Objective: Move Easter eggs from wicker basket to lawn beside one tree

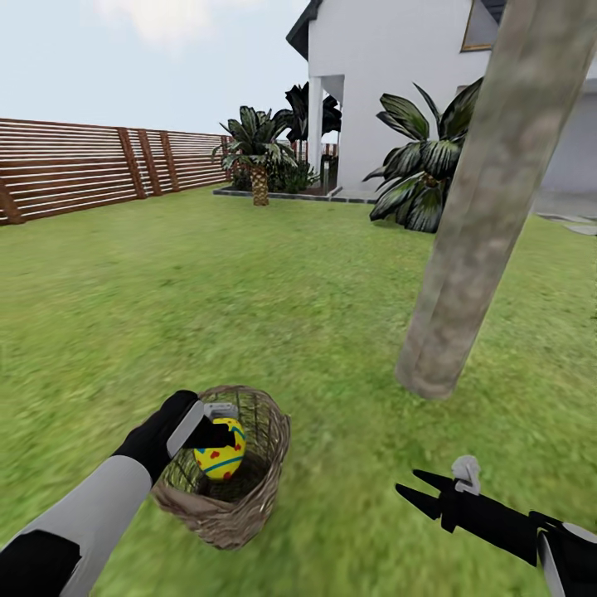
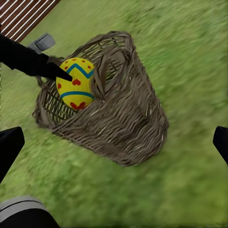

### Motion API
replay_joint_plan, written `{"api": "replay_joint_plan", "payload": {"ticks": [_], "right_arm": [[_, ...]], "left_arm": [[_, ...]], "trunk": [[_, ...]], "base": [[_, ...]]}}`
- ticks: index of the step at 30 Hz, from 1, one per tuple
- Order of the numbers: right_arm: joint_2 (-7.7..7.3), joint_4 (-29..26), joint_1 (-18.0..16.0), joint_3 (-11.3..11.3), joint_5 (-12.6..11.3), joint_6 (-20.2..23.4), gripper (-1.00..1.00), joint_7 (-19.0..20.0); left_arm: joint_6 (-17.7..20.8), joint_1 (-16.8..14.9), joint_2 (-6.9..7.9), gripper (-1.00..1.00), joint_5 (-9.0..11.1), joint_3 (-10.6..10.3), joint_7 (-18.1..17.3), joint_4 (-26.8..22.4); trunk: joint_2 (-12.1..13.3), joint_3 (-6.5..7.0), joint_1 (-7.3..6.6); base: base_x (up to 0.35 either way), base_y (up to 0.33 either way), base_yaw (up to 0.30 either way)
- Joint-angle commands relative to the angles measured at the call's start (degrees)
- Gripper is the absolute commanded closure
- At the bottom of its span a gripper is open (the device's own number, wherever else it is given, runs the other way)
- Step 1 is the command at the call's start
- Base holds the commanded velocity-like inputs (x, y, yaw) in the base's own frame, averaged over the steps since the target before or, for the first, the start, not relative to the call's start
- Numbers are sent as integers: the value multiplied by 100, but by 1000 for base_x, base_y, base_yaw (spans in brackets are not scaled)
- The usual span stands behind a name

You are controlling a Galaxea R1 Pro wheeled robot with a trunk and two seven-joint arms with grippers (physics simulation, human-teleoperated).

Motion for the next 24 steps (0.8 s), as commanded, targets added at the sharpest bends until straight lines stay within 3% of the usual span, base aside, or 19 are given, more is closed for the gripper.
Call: {"api": "replay_joint_plan", "payload": {"ticks": [1,14,16,18,19,22,24], "right_arm": [[2,-5,-5,-6,25,48,-100,35],[2,-5,-5,21,23,48,-100,26],[1,16,-5,1,15,48,-100,26],[-1,30,-5,-16,11,48,-100,26],[1,34,-5,-17,9,48,-100,26],[2,38,-5,-5,8,48,-100,26],[2,38,-5,2,7,48,-100,26]], "left_arm": [[12,-2,8,100,60,-35,52,-8],[10,0,6,100,60,-35,65,-20],[43,6,-6,100,61,-33,215,-107],[185,13,-19,100,63,-27,440,-401],[185,15,-23,100,59,-28,595,-787],[185,17,-16,100,47,-33,742,-1464],[185,18,-2,100,50,-34,769,-1614]], "trunk": [[39,13,-26],[561,247,-312],[641,282,-356],[721,318,-399],[761,336,-421],[881,390,-487],[962,426,-531]], "base": [[-215,0,0],[-74,0,0],[-1,0,0],[0,0,0],[0,0,0],[0,0,0],[0,0,0]]}}
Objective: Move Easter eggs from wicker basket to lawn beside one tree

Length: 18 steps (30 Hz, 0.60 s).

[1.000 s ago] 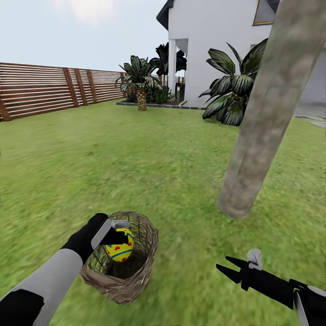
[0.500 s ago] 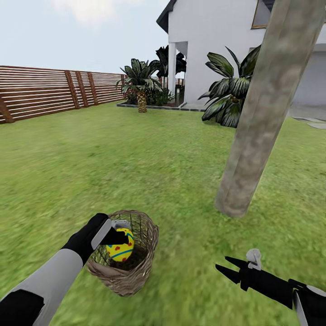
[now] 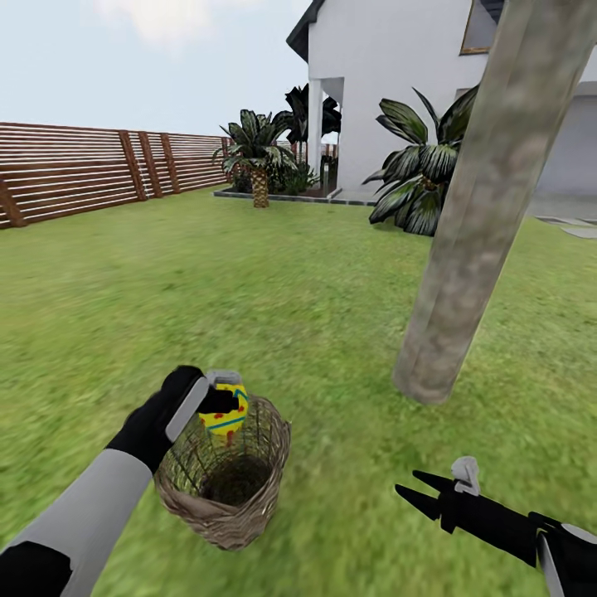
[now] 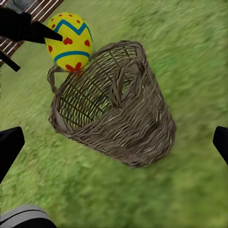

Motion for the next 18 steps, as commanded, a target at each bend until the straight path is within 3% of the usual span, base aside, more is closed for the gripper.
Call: {"api": "replay_joint_plan", "payload": {"ticks": [1,6,10,13,18], "right_arm": [[2,-5,-5,-7,25,48,-100,34],[2,50,-5,3,31,48,-100,34],[2,72,-5,-13,17,42,-100,34],[2,76,-5,-35,-3,40,-100,34],[2,76,-5,-43,-17,39,-100,34]], "left_arm": [[11,-2,10,100,63,-22,62,-36],[11,21,29,100,64,-22,74,-359],[11,92,38,100,60,-20,78,-1201],[11,141,45,100,57,-22,85,-1553],[11,156,43,100,56,-29,431,-1734]], "trunk": [[39,13,-23],[240,103,-133],[400,175,-221],[521,228,-287],[721,329,-397]], "base": [[0,0,0],[0,0,0],[0,0,0],[0,0,0],[0,0,-68]]}}
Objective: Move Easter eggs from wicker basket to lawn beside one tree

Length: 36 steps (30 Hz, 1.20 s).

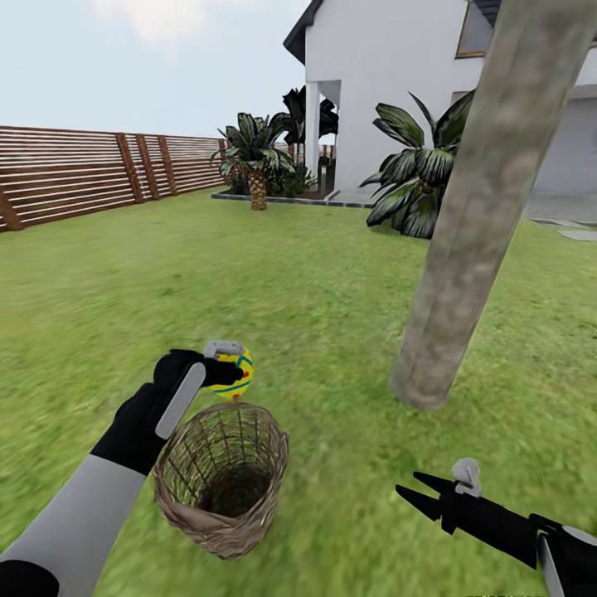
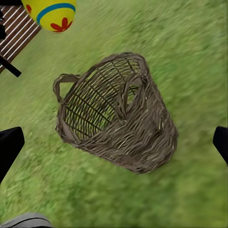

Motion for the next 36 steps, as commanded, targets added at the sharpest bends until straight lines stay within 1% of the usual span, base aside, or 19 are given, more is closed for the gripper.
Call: {"api": "replay_joint_plan", "payload": {"ticks": [1,10,26,36], "right_arm": [[2,-4,-6,-6,18,49,-100,32],[9,-1,-6,15,16,49,-100,35],[11,-1,-6,30,12,48,-100,34],[99,3,-6,39,64,47,-100,24]], "left_arm": [[12,-3,7,100,66,-15,100,-23],[12,-5,6,100,72,-16,168,-48],[12,-6,3,100,71,-19,176,-47],[12,-6,4,100,73,-17,182,-44]], "trunk": [[39,19,-23],[400,230,-221],[1042,520,-572],[1443,699,-792]], "base": [[0,0,-179],[0,0,-179],[0,0,-5],[0,0,0]]}}
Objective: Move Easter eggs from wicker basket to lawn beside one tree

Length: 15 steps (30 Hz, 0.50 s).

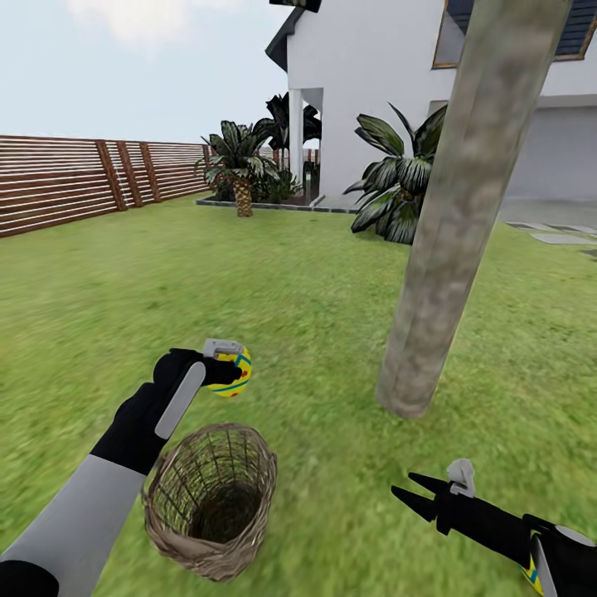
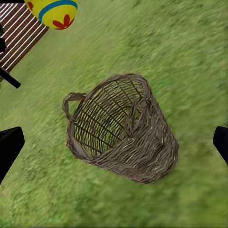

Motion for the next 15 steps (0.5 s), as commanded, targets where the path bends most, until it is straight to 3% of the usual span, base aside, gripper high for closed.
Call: {"api": "replay_joint_plan", "payload": {"ticks": [1,15], "right_arm": [[8,-5,-5,-9,25,46,-100,0],[36,74,-5,-3,-29,-160,-100,-195]], "left_arm": [[11,-5,7,100,60,-14,57,3],[11,-5,2,100,58,-14,57,19]], "trunk": [[39,13,-23],[601,264,-331]], "base": [[0,0,0],[0,0,0]]}}
